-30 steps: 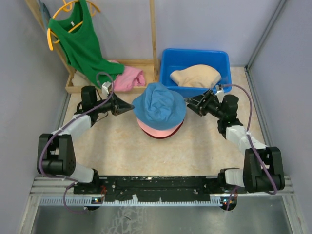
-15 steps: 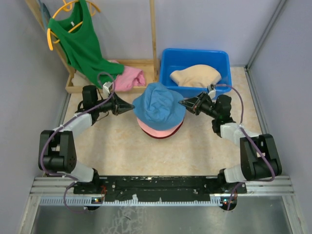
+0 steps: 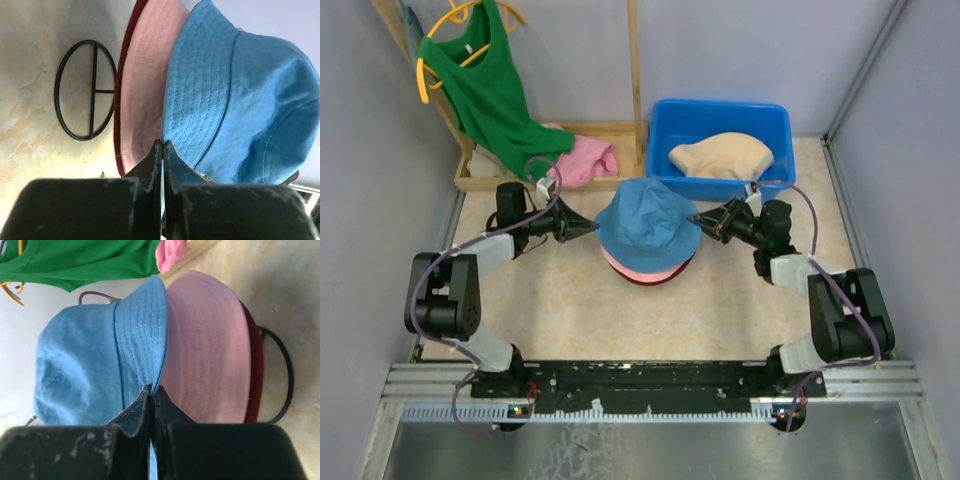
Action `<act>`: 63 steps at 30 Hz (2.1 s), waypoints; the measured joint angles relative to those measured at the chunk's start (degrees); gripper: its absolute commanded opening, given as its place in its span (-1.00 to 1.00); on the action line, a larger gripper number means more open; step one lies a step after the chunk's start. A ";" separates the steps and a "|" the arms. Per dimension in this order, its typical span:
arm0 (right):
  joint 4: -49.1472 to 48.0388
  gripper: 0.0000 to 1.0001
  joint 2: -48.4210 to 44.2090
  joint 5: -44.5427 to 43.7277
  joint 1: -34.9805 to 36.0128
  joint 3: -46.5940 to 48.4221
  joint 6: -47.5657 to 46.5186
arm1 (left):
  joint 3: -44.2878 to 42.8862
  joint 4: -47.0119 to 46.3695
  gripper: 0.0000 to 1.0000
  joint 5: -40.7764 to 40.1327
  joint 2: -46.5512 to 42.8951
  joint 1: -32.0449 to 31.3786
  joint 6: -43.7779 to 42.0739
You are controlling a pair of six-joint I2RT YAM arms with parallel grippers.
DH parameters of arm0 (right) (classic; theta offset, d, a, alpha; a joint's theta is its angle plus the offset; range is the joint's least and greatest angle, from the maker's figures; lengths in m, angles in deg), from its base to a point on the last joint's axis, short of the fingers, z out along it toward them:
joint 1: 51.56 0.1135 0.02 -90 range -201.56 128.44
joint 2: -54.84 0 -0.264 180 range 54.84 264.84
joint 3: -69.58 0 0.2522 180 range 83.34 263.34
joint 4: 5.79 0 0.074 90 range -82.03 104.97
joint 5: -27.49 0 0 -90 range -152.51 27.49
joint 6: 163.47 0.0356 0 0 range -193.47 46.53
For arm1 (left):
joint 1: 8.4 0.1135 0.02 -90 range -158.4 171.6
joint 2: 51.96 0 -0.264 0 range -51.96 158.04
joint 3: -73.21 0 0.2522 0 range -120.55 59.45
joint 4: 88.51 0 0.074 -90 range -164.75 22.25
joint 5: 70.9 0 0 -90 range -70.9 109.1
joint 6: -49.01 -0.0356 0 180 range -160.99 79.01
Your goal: Stack the hats
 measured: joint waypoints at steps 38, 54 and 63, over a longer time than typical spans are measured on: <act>-1.79 -0.24 0.76 2.08 1.01 -10.93 -9.79 | 0.15 0.00 -1.00 1.03 6.62 -0.39 -5.60; -46.25 -0.24 18.01 7.28 -2.89 -19.08 16.87 | -0.04 3.39 -1.00 0.81 6.25 -1.05 -7.56; -9.11 -0.16 -10.99 5.14 -6.01 -13.46 -3.93 | -1.25 5.29 -1.00 -0.09 6.25 -1.07 -8.26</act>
